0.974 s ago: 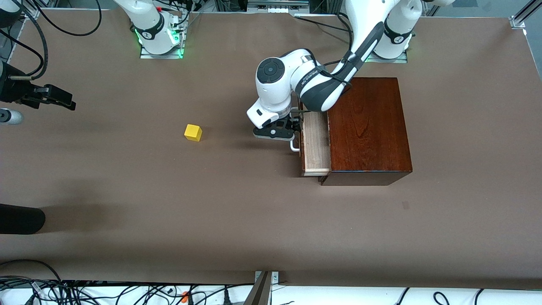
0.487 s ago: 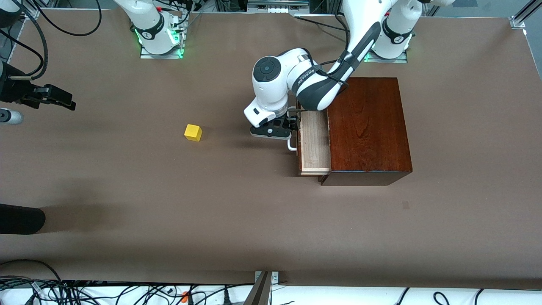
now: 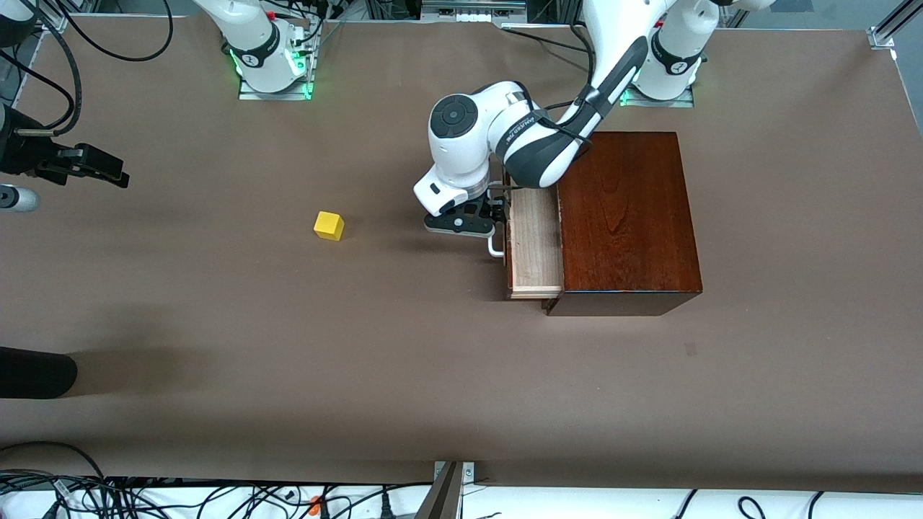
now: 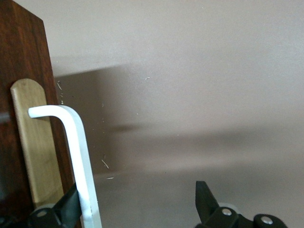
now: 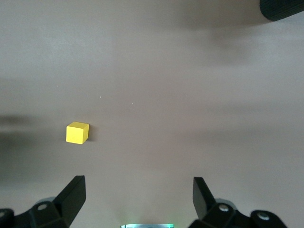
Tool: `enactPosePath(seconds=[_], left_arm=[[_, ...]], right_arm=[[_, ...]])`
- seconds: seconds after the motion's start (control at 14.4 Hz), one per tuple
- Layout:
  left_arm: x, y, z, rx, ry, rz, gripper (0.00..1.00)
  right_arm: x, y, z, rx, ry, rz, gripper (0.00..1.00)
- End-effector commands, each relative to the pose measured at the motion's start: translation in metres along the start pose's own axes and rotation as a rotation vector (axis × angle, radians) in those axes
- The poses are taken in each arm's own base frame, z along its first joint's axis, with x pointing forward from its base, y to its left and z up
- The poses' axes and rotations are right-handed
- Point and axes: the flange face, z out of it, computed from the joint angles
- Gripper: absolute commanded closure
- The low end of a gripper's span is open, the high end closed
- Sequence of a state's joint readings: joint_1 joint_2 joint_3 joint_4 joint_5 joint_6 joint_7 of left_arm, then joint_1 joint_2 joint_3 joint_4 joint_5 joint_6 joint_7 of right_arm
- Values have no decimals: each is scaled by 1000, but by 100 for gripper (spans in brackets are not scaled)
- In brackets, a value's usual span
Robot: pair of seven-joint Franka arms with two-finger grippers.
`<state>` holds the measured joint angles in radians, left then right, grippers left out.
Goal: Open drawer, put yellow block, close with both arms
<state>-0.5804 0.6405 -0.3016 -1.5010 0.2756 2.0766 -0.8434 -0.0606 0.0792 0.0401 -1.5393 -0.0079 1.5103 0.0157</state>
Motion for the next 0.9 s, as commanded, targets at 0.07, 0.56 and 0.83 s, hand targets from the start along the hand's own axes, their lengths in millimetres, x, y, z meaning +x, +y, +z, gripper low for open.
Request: enactPosePath(seconds=[0.07,0.56,0.83], left_arm=[[-7,11,3,23,-47,-5,0],[-6,4,-23,76,-89,-18,0],[-4,-17,-96,74,-44,-46,0]], right_arm=[[2,2,-7,-5,4,-17,0],[2,3,-7,-5,6,-16,0],[3,1,-9,1,15,-10,0]])
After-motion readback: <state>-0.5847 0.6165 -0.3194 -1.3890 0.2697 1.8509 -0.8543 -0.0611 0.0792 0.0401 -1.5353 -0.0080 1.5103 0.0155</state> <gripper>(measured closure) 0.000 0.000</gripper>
